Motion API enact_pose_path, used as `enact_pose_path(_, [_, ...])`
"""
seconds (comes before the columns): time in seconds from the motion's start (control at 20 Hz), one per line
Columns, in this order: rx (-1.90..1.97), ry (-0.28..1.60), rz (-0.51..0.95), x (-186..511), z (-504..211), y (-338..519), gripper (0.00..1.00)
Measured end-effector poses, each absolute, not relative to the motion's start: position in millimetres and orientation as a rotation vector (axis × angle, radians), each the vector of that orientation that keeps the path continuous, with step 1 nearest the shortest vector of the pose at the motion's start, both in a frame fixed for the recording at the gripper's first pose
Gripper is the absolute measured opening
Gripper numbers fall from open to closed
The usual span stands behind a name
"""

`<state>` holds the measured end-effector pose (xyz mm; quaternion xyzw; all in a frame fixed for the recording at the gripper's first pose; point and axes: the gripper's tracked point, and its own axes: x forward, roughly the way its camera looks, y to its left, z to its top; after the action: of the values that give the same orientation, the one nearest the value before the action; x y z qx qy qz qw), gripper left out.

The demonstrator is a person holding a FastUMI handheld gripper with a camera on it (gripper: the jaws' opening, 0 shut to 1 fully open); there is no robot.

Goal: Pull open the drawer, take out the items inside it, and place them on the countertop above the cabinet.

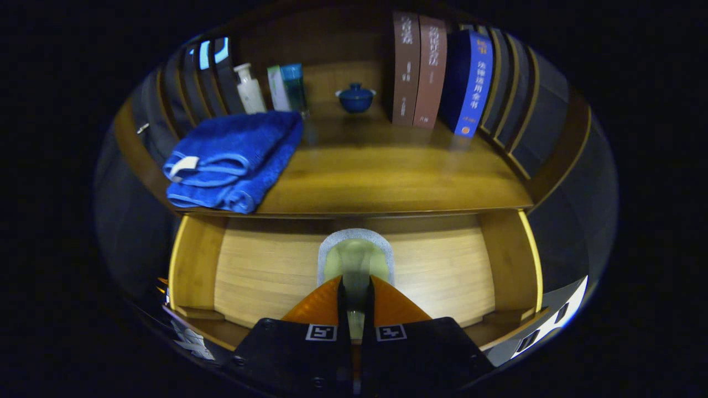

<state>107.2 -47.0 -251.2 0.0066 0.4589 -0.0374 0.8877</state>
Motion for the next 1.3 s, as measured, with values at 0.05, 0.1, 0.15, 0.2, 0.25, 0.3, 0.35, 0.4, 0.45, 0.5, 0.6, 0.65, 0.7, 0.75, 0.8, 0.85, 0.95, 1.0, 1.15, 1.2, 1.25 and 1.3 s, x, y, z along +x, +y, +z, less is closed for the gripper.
enact_pose_path(0.05, [0.006, 0.909, -0.075, 109.6, -234.1, -46.9, 0.11])
enact_pose_path(0.1, [0.005, 0.867, -0.07, 113.8, -219.3, -47.3, 0.11])
enact_pose_path(0.15, [0.004, 0.825, -0.066, 120.5, -205.2, -45.8, 0.11])
enact_pose_path(0.2, [-0.008, 0.792, -0.071, 129.6, -195.7, -46.4, 0.11])
enact_pose_path(0.25, [-0.018, 0.77, -0.073, 140.9, -188.7, -47.7, 0.11])
enact_pose_path(0.3, [-0.019, 0.756, -0.074, 151.4, -184.4, -47.2, 0.11])
enact_pose_path(0.35, [-0.013, 0.749, -0.077, 165.4, -182.2, -46.4, 0.11])
enact_pose_path(0.4, [-0.003, 0.754, -0.075, 175.5, -183.2, -46.5, 0.11])
enact_pose_path(0.45, [0.008, 0.767, -0.068, 188.2, -185.9, -45.2, 0.11])
enact_pose_path(0.5, [0.017, 0.782, -0.068, 203.0, -190.4, -45.4, 0.11])
enact_pose_path(0.6, [0.031, 0.799, -0.065, 227.9, -199.6, -44.2, 0.11])
enact_pose_path(0.65, [0.035, 0.811, -0.063, 241.2, -204.2, -43.9, 0.11])
enact_pose_path(0.7, [0.038, 0.824, -0.058, 251.5, -210.5, -42.3, 0.11])
enact_pose_path(0.75, [0.036, 0.837, -0.055, 262.8, -215.4, -41.0, 0.11])
enact_pose_path(0.8, [0.035, 0.856, -0.049, 271.9, -221.3, -39.5, 0.11])
enact_pose_path(0.85, [0.03, 0.873, -0.048, 278.8, -227.6, -39.6, 0.11])
enact_pose_path(0.95, [0.019, 0.9, -0.06, 291.7, -230.2, -39.7, 0.11])
enact_pose_path(1.0, [0.015, 0.893, -0.065, 297.6, -231.0, -39.9, 0.11])
enact_pose_path(1.15, [0.003, 0.899, -0.066, 303.5, -231.3, -41.7, 0.17])
enact_pose_path(1.2, [0.008, 0.909, -0.065, 302.5, -236.9, -42.5, 0.22])
enact_pose_path(1.25, [0.022, 0.91, -0.061, 303.4, -237.5, -41.0, 0.24])
enact_pose_path(1.3, [0.036, 0.907, -0.06, 303.6, -241.6, -39.7, 0.27])
